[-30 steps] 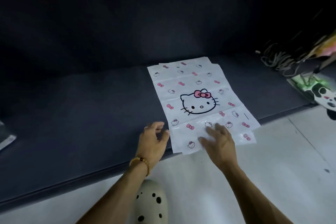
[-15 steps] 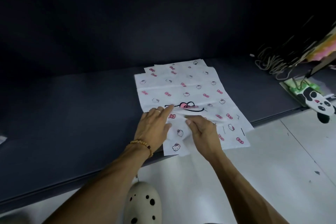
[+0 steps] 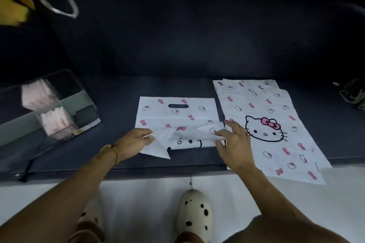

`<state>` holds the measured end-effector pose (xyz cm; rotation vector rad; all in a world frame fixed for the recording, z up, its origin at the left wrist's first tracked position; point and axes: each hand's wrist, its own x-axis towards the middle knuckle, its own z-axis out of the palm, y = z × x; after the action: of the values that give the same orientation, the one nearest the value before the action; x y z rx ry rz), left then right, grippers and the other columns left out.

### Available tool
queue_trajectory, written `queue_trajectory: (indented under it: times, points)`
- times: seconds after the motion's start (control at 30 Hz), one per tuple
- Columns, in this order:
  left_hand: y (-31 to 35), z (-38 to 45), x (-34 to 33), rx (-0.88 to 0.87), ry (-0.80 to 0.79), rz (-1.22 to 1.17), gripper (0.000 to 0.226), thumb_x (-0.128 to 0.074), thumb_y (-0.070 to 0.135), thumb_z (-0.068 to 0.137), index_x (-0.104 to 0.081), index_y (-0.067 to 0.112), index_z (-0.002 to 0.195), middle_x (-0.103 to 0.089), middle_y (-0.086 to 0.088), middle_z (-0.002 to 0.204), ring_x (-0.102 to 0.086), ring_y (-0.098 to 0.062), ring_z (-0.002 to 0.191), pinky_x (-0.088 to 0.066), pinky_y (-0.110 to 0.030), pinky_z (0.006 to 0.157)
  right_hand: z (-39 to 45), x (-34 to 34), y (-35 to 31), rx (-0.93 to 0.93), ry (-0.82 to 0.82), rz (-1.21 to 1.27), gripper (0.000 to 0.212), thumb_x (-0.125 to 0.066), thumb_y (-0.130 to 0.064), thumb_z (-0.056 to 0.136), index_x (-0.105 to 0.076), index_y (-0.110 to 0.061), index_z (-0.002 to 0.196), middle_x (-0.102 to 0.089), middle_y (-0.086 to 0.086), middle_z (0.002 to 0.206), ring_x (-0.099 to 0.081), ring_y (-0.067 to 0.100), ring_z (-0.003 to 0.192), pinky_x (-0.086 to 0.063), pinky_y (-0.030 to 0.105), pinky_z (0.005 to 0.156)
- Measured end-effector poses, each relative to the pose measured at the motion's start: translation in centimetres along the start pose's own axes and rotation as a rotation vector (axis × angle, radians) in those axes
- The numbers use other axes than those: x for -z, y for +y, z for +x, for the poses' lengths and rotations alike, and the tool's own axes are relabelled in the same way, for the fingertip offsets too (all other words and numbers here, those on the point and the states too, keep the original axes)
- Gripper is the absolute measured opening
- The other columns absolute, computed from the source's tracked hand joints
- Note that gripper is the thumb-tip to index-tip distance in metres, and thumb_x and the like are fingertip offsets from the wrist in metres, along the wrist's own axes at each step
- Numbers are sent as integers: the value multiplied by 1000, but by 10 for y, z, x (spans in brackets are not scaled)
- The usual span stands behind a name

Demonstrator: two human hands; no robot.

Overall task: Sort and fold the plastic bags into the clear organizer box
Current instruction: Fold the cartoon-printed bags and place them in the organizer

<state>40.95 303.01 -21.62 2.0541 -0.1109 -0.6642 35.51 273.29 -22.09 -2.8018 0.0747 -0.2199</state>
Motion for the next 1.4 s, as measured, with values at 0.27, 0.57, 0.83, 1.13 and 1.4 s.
queue_trajectory:
  times: [0.27, 0.57, 0.83, 1.13, 1.4]
  points:
    - [-55, 5, 12, 254, 219, -313, 19, -66, 26, 87, -74, 12, 77, -74, 9, 77, -68, -10, 78, -45, -14, 65, 48, 13, -28, -427, -50, 808, 34, -80, -33, 76, -60, -20, 99, -68, -5, 81, -65, 8, 70, -45, 18, 61]
    - [-49, 30, 15, 326, 392, -336, 48, -47, 58, 90, -70, 16, 88, -66, 9, 90, -62, -12, 78, -45, -19, 69, 41, -44, -10, -609, -323, 479, 57, -75, -28, 79, -51, -13, 128, -65, -2, 92, -57, 17, 93, -41, 25, 80]
    - [-61, 12, 14, 114, 373, -356, 12, -65, 16, 87, -69, 21, 97, -72, 3, 102, -68, -12, 89, -53, -25, 80, 41, -55, -8, -613, -218, 344, 52, -76, -36, 74, -54, -13, 115, -52, 3, 114, -53, 19, 91, -41, 27, 77]
    - [-58, 37, 15, 215, 509, -2, 20, -64, 30, 84, -67, 11, 81, -69, -3, 81, -60, -11, 68, -45, -17, 56, 46, -65, -1, -698, -65, 350, 39, -64, -26, 84, -39, -13, 57, -41, 1, 52, -42, 18, 51, -30, 26, 47]
    - [-59, 36, 11, 226, 580, 269, 21, -56, 33, 89, -60, 19, 73, -66, -5, 72, -61, -27, 73, -52, -34, 72, 50, -60, 10, -640, -86, 380, 42, -57, -45, 88, -47, -14, 62, -51, 1, 60, -50, 24, 65, -38, 31, 61]
